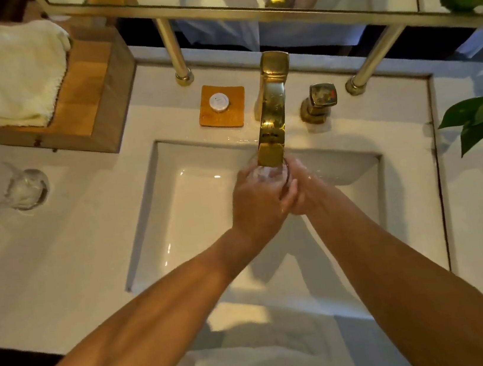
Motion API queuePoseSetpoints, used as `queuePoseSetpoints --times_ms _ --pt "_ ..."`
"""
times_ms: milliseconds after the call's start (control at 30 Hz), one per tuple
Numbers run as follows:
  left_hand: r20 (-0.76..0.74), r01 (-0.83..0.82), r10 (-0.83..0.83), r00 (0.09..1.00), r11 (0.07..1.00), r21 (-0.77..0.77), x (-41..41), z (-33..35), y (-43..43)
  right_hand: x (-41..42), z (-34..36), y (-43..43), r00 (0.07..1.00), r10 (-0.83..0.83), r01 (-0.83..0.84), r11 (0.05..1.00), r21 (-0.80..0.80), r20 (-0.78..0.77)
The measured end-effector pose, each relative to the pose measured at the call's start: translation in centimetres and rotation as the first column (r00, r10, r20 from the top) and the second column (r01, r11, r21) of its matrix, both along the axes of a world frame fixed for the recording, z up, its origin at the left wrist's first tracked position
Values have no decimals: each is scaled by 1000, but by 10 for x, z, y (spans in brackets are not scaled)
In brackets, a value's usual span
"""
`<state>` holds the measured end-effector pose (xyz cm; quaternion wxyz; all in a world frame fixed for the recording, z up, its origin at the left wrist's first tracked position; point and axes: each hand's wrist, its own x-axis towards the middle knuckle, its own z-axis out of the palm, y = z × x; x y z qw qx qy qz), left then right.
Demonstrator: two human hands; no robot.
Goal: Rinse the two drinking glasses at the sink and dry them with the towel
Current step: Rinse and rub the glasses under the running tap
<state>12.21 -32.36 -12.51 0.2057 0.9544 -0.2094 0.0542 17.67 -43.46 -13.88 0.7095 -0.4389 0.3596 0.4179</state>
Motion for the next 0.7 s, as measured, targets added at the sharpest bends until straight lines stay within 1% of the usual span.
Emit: queuePoseSetpoints --times_ms 33,67,100,133,167,200,233,267,300,333,367,400,433,467,500,533,567,600,633,667,700 --pt "50 105 -111 993 989 109 -5 -9 6 0 -1 -3 996 85 -84 995 -45 18" --pt "109 292 -323 940 929 228 -2 -16 21 -4 -1 -5 986 167 -166 983 -73 7" --pt "62 486 -518 853 833 267 7 -12 39 -10 0 -5 975 222 -223 972 -69 -14" --pt "18 591 -616 787 763 262 20 -9 53 -14 3 -5 973 228 -230 971 -64 -30" --pt "15 621 -643 766 746 242 33 -6 56 -16 4 -3 981 190 -191 980 -59 -31" --pt "12 545 -557 830 817 188 38 -3 50 -14 4 -1 990 137 -138 990 -28 -41" --pt "-11 355 -356 934 928 113 31 2 37 -7 6 0 993 97 -96 995 25 -65" --pt "-82 136 -133 988 990 31 18 5 18 0 7 2 993 93 -90 994 57 -65" --pt "-136 -52 51 989 999 -6 5 2 1 7 7 2 991 127 -125 991 38 -34" --pt "-138 -153 152 979 988 2 -8 2 -8 11 8 1 985 173 -173 985 2 6" --pt "-94 -118 120 988 993 21 -16 1 -8 11 6 -1 973 229 -229 973 -31 22" --pt "10 36 -37 999 996 82 -18 -2 0 7 5 -3 952 305 -304 950 -67 12" --pt "135 279 -301 944 946 163 -12 -7 16 -1 5 -5 934 356 -356 930 -91 -20" --pt "165 501 -545 822 830 245 0 -5 35 -9 5 -6 929 369 -371 924 -91 -39" --pt "153 632 -689 708 715 298 17 -2 49 -16 4 -6 937 348 -350 935 -58 -38" --pt "154 676 -738 657 667 312 33 1 55 -18 2 -6 952 305 -305 952 -36 -24" --pt "157 633 -683 713 724 274 40 -1 53 -16 0 -6 967 254 -254 967 -14 -12" --pt "133 506 -533 836 841 191 33 1 46 -11 0 -5 975 224 -224 975 1 -3" --pt "66 348 -359 931 928 135 19 -2 35 -5 1 -4 972 234 -234 972 -9 12" --pt "18 223 -226 974 969 107 2 -8 21 -1 3 -4 960 277 -276 960 -39 27" --pt "3 172 -173 985 982 77 -13 -14 13 0 3 -5 946 323 -320 944 -81 24"
